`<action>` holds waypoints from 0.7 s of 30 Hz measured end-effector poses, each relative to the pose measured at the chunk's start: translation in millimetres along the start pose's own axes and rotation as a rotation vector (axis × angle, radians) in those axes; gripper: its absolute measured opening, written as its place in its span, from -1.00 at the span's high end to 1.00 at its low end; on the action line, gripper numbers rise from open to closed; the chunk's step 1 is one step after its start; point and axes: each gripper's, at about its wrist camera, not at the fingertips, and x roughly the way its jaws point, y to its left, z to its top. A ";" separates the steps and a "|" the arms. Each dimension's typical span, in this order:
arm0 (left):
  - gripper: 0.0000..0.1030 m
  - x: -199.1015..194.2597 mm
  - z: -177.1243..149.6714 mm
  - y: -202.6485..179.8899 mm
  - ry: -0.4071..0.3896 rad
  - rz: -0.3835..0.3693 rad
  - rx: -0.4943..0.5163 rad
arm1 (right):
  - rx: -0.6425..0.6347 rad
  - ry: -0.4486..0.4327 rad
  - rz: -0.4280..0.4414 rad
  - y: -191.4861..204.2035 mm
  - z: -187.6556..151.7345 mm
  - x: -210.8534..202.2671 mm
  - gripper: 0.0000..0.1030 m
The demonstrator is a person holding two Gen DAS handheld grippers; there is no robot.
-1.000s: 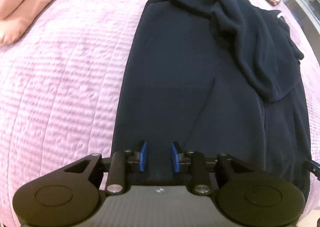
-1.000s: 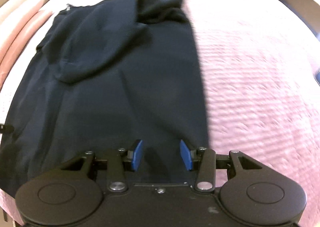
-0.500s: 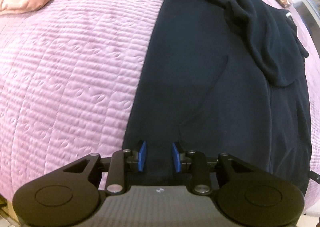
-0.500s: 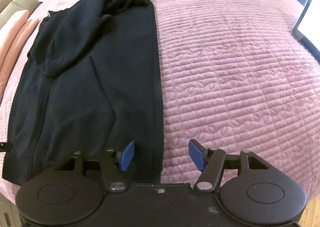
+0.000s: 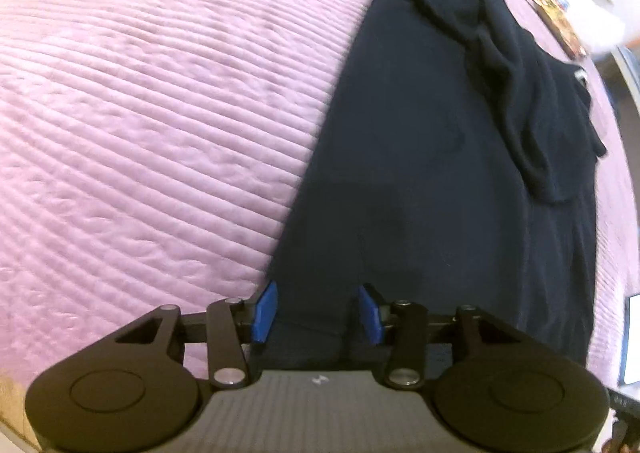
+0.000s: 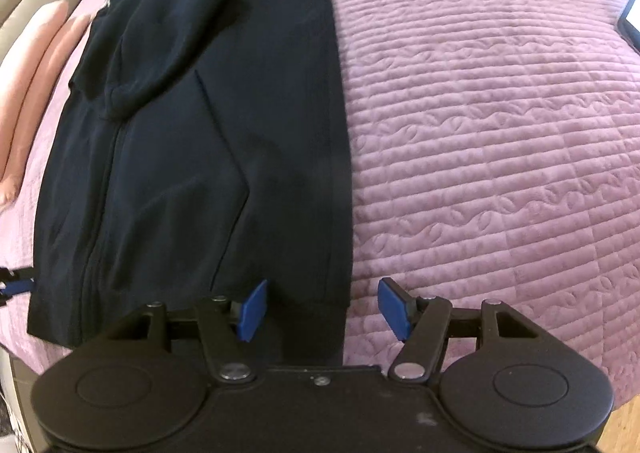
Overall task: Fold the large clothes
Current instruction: 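Grasp the hoodie's two long side edges with both grippers, then fold both side edges inward over the body and open both grippers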
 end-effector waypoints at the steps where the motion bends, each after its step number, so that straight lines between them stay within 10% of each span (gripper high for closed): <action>1: 0.06 -2.9 -0.8 4.7 -0.005 0.019 -0.011 | -0.005 0.006 0.000 1.2 -0.3 1.4 -0.45; 7: -0.02 19.1 -13.1 26.6 0.157 -0.131 -0.087 | -0.050 0.038 0.028 7.5 -1.1 5.2 -0.20; 10: -0.01 17.8 -18.4 19.1 0.123 -0.128 -0.054 | -0.051 0.043 0.043 10.6 0.4 3.2 0.19; 13: 0.61 16.3 -22.9 1.2 0.098 -0.119 -0.009 | 0.025 0.048 0.119 4.8 5.0 0.5 0.54; 21: 0.75 -18.0 29.2 -43.8 -0.065 -0.313 -0.005 | -0.024 -0.156 0.220 22.1 71.6 -39.7 0.59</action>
